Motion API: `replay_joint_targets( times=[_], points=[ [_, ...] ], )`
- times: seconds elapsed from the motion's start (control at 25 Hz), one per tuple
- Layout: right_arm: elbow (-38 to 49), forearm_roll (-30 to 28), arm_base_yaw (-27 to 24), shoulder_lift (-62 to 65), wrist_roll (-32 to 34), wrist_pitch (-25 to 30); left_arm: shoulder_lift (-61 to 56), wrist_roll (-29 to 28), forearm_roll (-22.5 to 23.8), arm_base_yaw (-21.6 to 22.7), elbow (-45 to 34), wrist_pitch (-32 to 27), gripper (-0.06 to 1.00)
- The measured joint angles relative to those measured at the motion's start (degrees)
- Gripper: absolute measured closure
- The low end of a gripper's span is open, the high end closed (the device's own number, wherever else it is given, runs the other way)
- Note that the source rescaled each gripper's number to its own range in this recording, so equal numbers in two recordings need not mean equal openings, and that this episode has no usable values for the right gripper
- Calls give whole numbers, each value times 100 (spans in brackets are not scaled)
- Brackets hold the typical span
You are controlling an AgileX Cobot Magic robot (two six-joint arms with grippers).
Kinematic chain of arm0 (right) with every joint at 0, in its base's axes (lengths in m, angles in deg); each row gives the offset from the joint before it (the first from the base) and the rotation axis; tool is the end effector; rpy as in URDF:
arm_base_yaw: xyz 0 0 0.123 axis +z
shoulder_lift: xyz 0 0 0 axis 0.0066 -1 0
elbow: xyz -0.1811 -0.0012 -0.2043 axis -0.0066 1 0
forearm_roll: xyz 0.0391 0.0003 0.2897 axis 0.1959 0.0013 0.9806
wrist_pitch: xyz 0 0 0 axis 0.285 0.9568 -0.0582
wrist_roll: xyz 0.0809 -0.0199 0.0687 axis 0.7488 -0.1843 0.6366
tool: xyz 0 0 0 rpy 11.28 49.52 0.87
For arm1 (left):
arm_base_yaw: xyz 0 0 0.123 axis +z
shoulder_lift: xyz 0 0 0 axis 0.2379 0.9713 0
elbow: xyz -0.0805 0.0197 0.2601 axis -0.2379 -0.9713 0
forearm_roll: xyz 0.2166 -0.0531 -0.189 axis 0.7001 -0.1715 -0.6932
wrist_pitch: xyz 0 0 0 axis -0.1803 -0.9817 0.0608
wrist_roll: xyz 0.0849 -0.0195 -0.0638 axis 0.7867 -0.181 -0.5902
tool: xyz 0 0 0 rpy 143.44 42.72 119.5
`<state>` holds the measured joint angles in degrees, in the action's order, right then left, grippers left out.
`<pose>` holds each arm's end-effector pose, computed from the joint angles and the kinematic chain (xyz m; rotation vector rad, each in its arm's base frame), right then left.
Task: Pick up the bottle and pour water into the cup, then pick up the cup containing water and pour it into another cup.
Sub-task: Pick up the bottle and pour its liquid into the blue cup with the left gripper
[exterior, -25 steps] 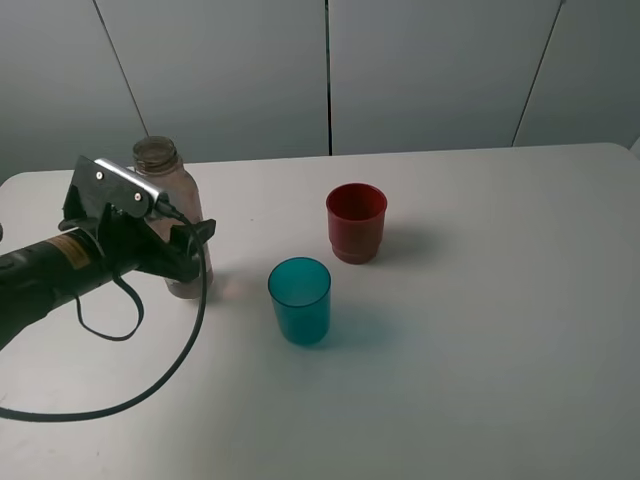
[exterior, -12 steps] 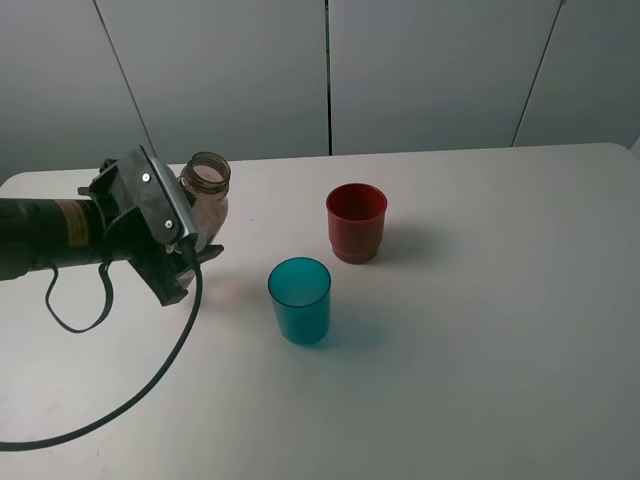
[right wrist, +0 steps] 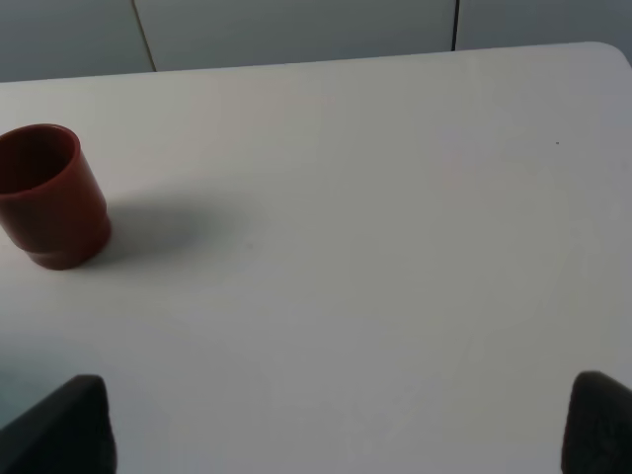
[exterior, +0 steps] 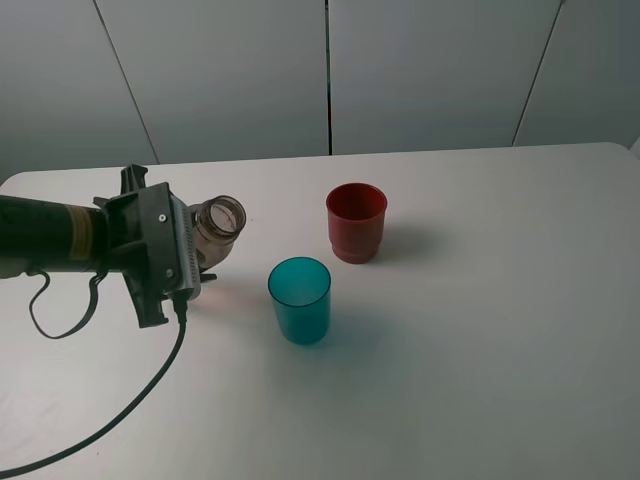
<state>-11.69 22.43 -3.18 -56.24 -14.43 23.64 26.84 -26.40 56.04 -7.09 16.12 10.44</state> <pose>0.0551 0.0060 0.2869 0.0325 2.0752 0.0716 0.2748 -0.1327 0.0939 1.5865 1.6572 0.0721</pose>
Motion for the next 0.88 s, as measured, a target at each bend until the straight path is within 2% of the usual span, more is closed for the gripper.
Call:
replay_joint_targets(
  times=[0.28, 0.88],
  points=[
    [0, 0, 0, 0, 12, 0, 0, 0, 737, -284, 474, -619, 94],
    [0, 0, 0, 0, 12, 0, 0, 269, 1121, -366, 633, -1148, 94]
  ],
)
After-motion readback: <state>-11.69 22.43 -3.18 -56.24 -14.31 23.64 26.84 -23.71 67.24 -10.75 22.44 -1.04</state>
